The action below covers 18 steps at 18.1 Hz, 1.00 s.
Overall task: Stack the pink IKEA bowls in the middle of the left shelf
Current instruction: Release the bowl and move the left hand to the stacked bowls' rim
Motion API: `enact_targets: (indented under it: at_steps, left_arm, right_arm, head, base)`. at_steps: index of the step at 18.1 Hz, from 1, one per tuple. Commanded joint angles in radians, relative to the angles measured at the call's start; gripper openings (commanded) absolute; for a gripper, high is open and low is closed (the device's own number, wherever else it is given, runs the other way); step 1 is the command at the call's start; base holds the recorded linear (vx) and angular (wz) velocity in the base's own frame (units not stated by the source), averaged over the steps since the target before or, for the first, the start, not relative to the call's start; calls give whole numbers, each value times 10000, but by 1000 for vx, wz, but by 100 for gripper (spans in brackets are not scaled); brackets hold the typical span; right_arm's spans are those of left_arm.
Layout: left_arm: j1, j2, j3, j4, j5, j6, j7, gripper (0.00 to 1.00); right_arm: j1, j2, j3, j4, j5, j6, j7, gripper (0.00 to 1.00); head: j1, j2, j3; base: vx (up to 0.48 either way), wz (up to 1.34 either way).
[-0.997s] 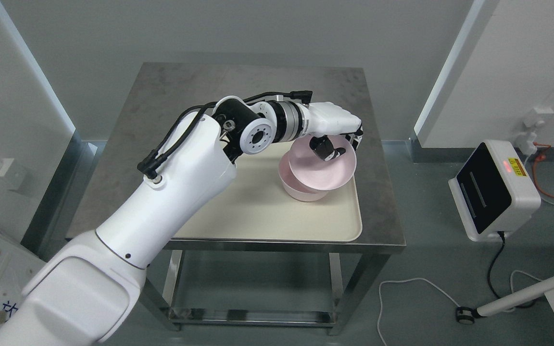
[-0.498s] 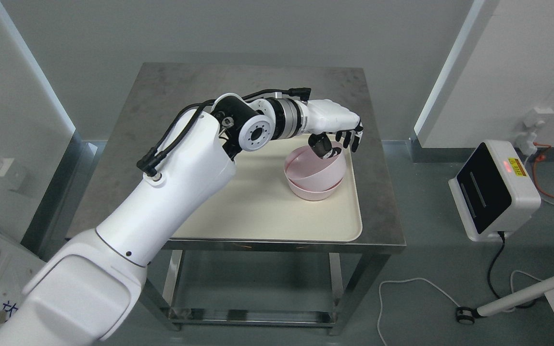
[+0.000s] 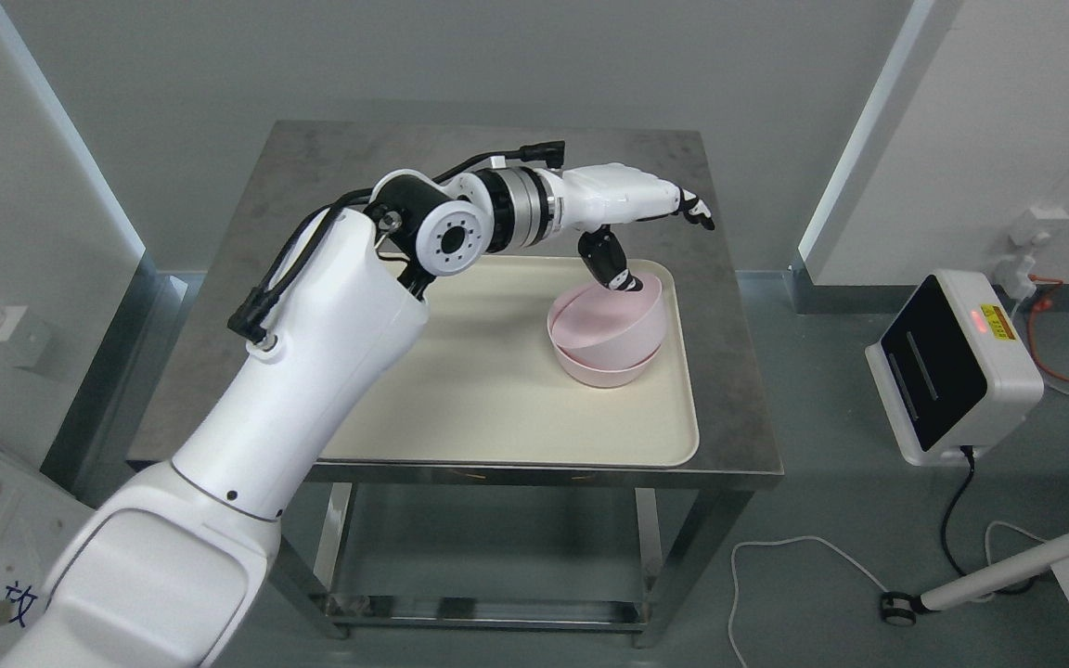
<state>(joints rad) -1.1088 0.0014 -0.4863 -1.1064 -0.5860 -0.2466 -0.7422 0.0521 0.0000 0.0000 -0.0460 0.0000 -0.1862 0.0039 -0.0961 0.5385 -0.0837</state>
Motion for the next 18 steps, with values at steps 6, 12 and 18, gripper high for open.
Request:
enact_targets:
  at_steps: [6,12,18]
  left_arm:
    - [3693,160,4604,-2235,3068,-587,-1151,83]
    - [4291,160,3378,-2282,2779,-602,-1230,83]
    - [3851,447,2058,-2450,312,-602,-1214,75]
  right_arm:
    - [0,-175,-92,0,77,6,-8,100]
    - [0,-175,-92,0,77,6,-8,100]
    - [0,-175,-92,0,77,6,-8,100]
  head:
    - [0,0,0]
    - [0,0,0]
    - [0,0,0]
  base:
    - [0,0]
    - [0,0]
    - [0,0]
